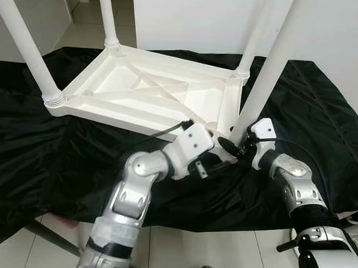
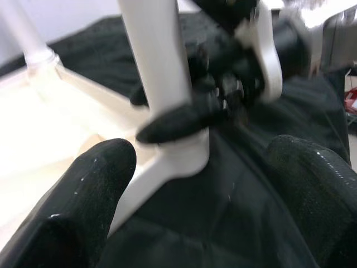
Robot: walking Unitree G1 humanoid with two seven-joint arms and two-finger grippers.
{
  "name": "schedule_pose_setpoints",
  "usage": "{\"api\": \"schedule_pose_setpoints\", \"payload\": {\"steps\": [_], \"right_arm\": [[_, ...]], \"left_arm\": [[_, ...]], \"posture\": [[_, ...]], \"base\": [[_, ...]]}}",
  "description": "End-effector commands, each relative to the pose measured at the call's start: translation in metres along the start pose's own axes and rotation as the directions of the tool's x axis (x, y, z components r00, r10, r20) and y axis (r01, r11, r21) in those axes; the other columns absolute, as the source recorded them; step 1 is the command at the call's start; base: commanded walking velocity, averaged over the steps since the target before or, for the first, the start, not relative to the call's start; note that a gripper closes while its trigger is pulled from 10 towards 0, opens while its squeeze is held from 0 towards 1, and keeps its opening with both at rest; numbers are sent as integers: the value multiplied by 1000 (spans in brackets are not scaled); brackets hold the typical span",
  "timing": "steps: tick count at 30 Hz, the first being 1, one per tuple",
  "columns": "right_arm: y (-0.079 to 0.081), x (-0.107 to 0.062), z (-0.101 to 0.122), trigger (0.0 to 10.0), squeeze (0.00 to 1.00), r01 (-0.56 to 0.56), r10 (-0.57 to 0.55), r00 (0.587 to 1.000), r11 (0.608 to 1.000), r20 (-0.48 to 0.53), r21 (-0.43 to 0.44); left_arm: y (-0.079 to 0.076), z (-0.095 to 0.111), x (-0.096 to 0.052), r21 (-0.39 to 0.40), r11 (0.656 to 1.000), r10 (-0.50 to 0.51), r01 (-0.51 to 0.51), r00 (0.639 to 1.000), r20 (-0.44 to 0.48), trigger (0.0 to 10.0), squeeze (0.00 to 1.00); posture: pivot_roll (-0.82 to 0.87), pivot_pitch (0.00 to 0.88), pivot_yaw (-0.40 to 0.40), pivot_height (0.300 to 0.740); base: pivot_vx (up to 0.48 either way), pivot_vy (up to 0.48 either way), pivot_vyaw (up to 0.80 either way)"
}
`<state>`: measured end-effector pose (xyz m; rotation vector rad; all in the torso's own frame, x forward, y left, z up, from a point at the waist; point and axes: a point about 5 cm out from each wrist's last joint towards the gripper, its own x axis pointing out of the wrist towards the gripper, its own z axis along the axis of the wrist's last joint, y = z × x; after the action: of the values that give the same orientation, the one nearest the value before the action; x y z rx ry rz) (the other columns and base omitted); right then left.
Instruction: Building children table
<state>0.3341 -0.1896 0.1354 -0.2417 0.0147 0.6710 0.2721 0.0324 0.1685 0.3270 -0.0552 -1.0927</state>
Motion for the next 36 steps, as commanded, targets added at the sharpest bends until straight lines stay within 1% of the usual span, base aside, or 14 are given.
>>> {"api": "schedule_pose_setpoints", "payload": {"steps": [1, 2, 3, 13, 15, 17, 21, 23, 25, 26, 28, 30, 31, 36], "right_arm": [[6, 2, -5, 1216, 0, -21, 21, 1000, 1000, -15, 1], [6, 2, -5, 9059, 0, -8, 8, 1000, 1000, -9, 10], [8, 3, -4, 10000, 0, 12, -12, 1000, 999, 6, 49], [20, 7, 8, 10000, 0, 213, -229, 970, 961, 80, 177], [26, 7, 10, 10000, 0, 327, -349, 935, 918, 63, 225], [26, 7, 10, 10000, 0, 327, -349, 935, 918, 63, 225], [29, 7, 7, 10000, 0, 493, -508, 861, 833, -5, 251], [29, 7, 7, 10000, 0, 493, -508, 861, 833, -5, 251], [36, 5, 3, 10000, 0, 623, -630, 774, 745, -55, 240], [36, 5, 3, 10000, 0, 623, -630, 774, 745, -55, 240], [44, 3, -1, 10000, 0, 715, -718, 689, 654, -98, 246], [46, 2, -2, 10000, 0, 736, -736, 668, 631, -111, 244], [49, 4, 0, 10000, 0, 760, -760, 636, 589, -131, 273], [52, 7, 5, 10000, 0, 765, -771, 624, 570, -127, 300]], "left_arm": [[-7, 2, 6, -39, 998, 44, -43, 999, 21, 10000, 0], [-6, 2, 6, -42, 998, 53, -52, 998, 21, 10000, 0], [-5, 2, 6, -47, 996, 77, -76, 997, 19, 10000, 0], [0, 2, 6, -75, 989, 126, -124, 992, 19, 10000, 0], [2, 2, 5, -74, 986, 149, -148, 989, 11, 10000, 0], [2, 2, 5, -74, 986, 149, -148, 989, 11, 10000, 0], [6, 2, 3, -79, 981, 178, -178, 984, 2, 10000, 0], [6, 2, 3, -79, 981, 178, -178, 984, 2, 10000, 0], [9, 2, 2, -85, 976, 200, -199, 980, -1, 10000, 0], [9, 2, 2, -85, 976, 200, -199, 980, -1, 10000, 0], [11, 3, 2, -88, 973, 215, -214, 977, 2, 10000, 0], [12, 3, 2, -88, 972, 218, -217, 976, 3, 10000, 0], [13, 4, 2, -88, 970, 226, -225, 974, 5, 10000, 0], [15, 5, 3, -91, 967, 240, -238, 971, 7, 10000, 0]], "posture": [[-7, 0, -51, 740], [-5, 0, -55, 740], [-5, 0, -58, 740], [-7, 0, -60, 740], [4, 0, -57, 740], [4, 0, -57, 740], [12, 0, -56, 740], [12, 0, -56, 740], [15, 0, -54, 740], [15, 0, -54, 740], [16, 0, -56, 740], [16, 0, -56, 740], [10, 0, -47, 740], [9, 1, -41, 740]], "base": [[0, 0, 0], [0, 0, 0], [0, 0, 0], [0, 0, 0], [0, 0, 0], [0, 0, 0], [0, 0, 0], [0, 0, 0], [0, 0, 0], [0, 0, 0], [0, 0, 0], [0, 0, 0], [0, 0, 0], [0, 0, 0]]}}
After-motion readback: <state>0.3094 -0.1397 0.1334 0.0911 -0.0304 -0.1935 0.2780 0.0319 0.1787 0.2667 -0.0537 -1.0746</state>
